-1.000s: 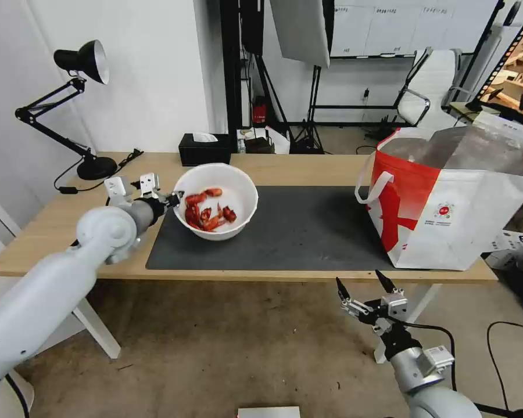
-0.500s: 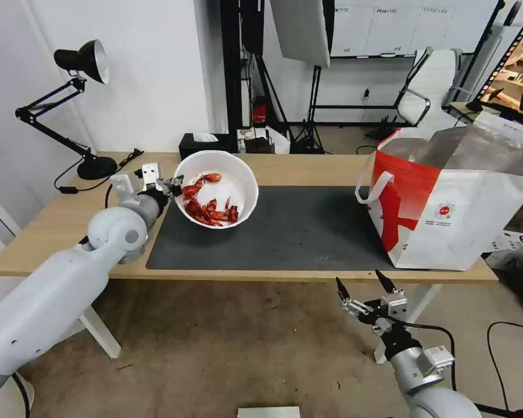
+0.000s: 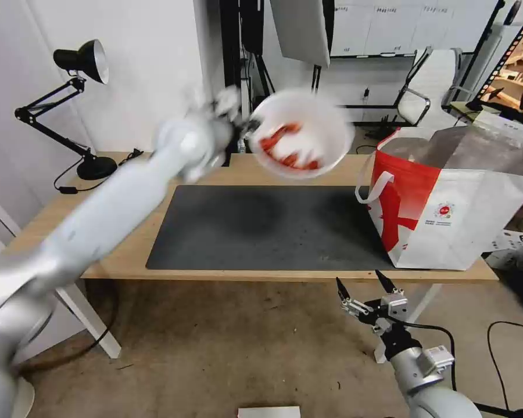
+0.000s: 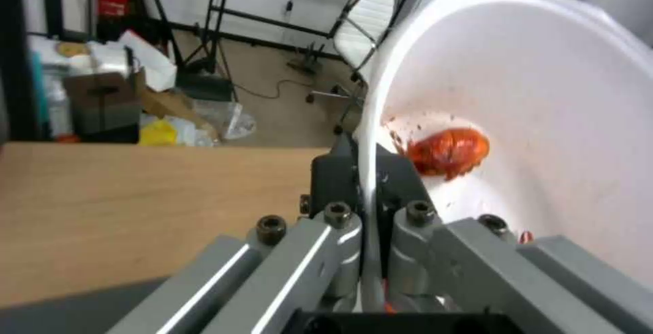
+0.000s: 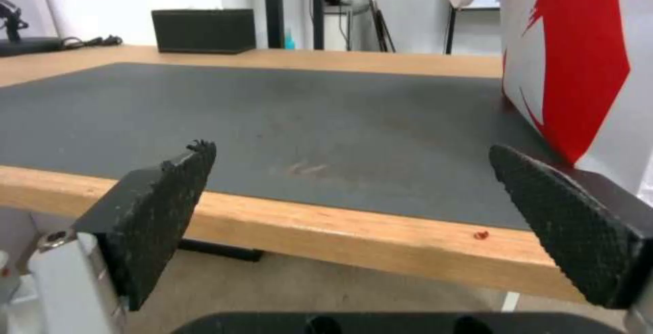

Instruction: Pick up the trash from the table and place it into the takeout bag.

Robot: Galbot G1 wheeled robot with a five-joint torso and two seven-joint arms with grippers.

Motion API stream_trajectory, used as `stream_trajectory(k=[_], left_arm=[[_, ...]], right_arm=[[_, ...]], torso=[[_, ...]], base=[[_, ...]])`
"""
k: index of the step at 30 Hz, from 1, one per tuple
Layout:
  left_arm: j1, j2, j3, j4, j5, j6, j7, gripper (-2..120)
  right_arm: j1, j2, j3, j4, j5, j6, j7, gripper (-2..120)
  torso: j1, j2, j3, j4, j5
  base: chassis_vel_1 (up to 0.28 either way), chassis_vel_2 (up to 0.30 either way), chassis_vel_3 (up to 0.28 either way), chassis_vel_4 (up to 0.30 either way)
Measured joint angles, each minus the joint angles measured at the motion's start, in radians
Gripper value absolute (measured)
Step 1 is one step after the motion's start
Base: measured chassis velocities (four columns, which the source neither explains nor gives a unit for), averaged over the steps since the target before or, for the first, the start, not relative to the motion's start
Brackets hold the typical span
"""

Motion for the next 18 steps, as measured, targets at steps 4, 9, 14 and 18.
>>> stream_trajectory(k=[4, 9, 14, 18], left_arm=[[-0.087, -0.157, 0.009, 0.157, 0.001, 0.041, -0.001, 0], [-0.123, -0.279, 0.018, 0.262, 0.018, 0.064, 0.001, 0], [-0.151, -0.397, 0.014, 0.387, 0.044, 0.068, 0.007, 0], [-0.153, -0.401, 0.027, 0.398, 0.053, 0.064, 0.044, 0]], right_arm=[[0.000, 0.000, 0.000, 0.000, 0.000, 0.000, 0.000, 100], [0.000, 0.000, 0.000, 0.000, 0.000, 0.000, 0.000, 100], [0.000, 0.000, 0.000, 0.000, 0.000, 0.000, 0.000, 100], [0.000, 0.000, 0.000, 0.000, 0.000, 0.000, 0.000, 100]], torso=[[0.000, 0.000, 0.000, 0.0006, -0.0006], [0.000, 0.000, 0.000, 0.0004, -0.0005], [0.000, 0.000, 0.000, -0.0001, -0.0003], [0.000, 0.000, 0.000, 0.0008, -0.0007]], base=[[0.000, 0.000, 0.000, 0.000], [0.000, 0.000, 0.000, 0.000], [0.000, 0.000, 0.000, 0.000], [0.000, 0.000, 0.000, 0.000]])
